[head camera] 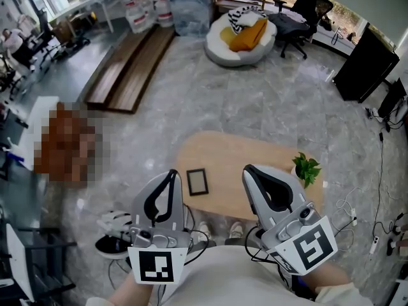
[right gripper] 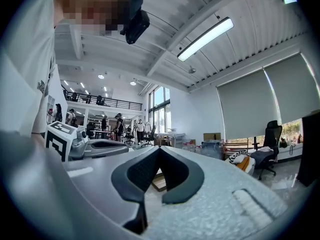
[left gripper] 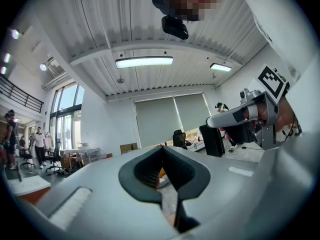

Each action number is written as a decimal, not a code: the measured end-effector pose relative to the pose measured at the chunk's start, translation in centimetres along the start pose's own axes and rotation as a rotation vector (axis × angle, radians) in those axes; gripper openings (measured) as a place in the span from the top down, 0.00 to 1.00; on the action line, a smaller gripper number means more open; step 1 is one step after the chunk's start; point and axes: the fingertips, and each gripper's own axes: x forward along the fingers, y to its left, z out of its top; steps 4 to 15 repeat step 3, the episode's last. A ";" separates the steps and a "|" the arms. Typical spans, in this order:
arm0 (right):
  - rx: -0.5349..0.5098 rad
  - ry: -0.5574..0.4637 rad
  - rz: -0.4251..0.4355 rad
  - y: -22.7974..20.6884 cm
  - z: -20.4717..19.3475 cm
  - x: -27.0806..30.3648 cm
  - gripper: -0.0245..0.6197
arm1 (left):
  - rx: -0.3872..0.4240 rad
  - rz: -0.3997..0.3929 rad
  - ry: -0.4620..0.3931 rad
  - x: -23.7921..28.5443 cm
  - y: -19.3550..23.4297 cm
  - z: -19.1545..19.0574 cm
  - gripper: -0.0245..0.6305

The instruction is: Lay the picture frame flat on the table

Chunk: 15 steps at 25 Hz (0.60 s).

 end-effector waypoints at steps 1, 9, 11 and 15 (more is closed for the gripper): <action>-0.001 0.000 0.000 0.0 0.1 0.0 0.96 | 0.000 0.000 -0.003 0.0 0.0 0.2 0.93; 0.000 0.000 0.000 0.2 0.2 0.1 0.96 | -0.001 0.000 -0.010 -0.1 0.1 0.5 0.93; 0.000 0.000 0.000 0.2 0.2 0.1 0.96 | -0.001 0.000 -0.010 -0.1 0.1 0.5 0.93; 0.000 0.000 0.000 0.2 0.2 0.1 0.96 | -0.001 0.000 -0.010 -0.1 0.1 0.5 0.93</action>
